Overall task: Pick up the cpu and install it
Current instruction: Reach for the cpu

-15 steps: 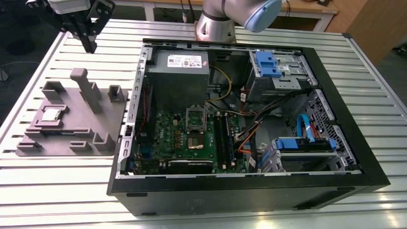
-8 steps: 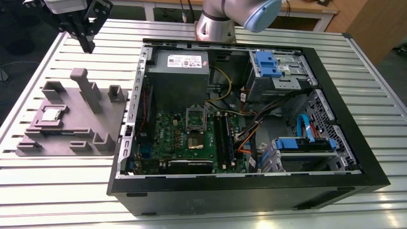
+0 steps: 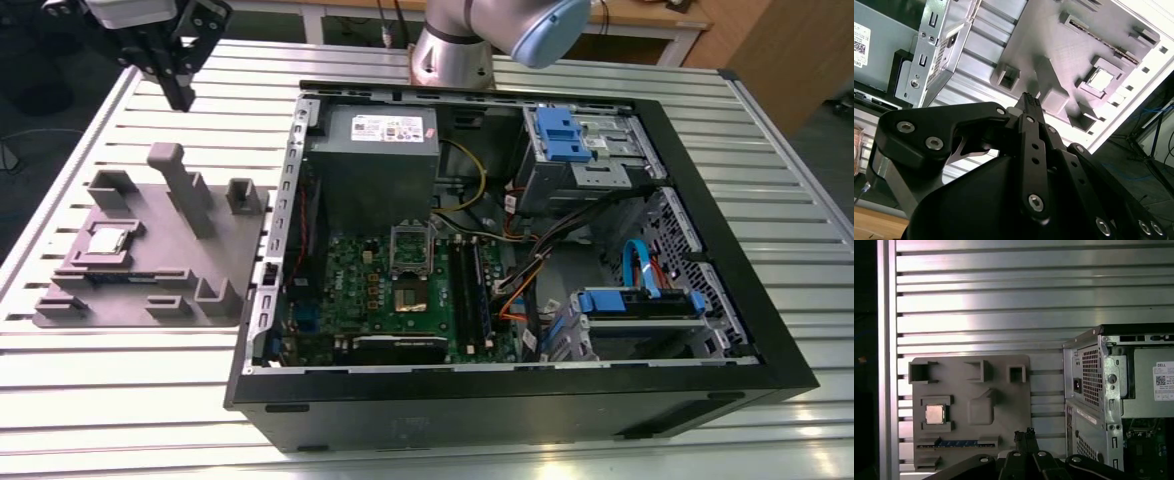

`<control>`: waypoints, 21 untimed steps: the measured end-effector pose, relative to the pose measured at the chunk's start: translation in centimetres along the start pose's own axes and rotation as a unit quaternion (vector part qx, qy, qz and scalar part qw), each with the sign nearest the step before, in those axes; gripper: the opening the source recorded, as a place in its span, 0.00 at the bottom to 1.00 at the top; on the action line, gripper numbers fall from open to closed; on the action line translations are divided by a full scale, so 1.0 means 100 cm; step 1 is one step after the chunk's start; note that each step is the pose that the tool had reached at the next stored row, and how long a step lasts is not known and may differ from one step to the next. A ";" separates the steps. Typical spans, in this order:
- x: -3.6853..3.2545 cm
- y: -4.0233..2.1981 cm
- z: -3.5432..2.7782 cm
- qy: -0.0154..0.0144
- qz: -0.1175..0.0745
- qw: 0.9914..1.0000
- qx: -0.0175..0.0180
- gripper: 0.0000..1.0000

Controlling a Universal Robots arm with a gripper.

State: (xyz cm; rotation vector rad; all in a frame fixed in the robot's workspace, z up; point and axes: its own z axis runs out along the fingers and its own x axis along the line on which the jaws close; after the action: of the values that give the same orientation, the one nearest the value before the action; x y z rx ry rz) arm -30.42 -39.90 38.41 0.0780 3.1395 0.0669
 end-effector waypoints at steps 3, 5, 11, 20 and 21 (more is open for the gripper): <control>0.0014 -0.0001 0.0000 0.000 0.000 1.000 0.000 0.10; 0.0025 -0.0001 0.0001 0.000 0.000 1.000 0.000 0.10; 0.0065 -0.0003 0.0001 0.000 0.000 1.000 0.000 0.10; 0.0094 -0.0044 -0.0001 0.000 0.000 1.000 0.000 0.10; 0.0095 -0.0052 -0.0001 0.000 0.000 1.000 0.000 0.10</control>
State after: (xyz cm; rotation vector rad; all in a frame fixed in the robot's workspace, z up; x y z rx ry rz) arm -31.40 -40.37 38.40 0.0772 3.1395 0.0668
